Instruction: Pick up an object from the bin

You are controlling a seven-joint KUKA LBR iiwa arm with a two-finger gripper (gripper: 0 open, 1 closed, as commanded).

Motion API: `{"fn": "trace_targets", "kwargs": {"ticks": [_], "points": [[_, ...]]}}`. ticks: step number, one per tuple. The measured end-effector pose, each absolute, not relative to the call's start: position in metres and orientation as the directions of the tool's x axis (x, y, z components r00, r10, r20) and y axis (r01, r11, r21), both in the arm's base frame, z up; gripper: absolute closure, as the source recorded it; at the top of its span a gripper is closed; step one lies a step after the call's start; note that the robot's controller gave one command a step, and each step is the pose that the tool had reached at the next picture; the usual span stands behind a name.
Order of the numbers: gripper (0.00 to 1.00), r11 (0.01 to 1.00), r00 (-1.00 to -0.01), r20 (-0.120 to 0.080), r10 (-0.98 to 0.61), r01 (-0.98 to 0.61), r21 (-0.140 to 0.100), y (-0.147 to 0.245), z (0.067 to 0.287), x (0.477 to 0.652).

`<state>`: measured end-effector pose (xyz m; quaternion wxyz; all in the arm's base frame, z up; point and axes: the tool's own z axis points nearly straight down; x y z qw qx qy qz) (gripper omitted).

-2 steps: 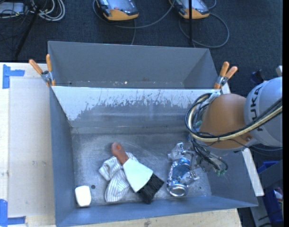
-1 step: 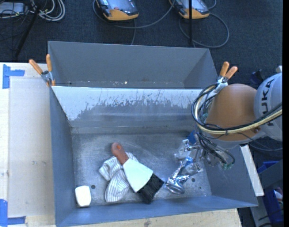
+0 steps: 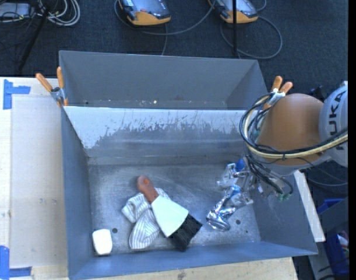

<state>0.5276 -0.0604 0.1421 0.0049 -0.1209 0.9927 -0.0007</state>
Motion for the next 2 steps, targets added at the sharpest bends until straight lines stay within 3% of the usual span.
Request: {"fn": "trace_targets", "kwargs": {"ticks": [1,2], "points": [[1.00,0.967,-0.967,0.013,-0.253,-0.253,0.006,-0.061,0.150,0.525],[1.00,0.964,-0.964,0.002,-0.265,-0.265,0.002,-0.061,0.215,0.533]]}}
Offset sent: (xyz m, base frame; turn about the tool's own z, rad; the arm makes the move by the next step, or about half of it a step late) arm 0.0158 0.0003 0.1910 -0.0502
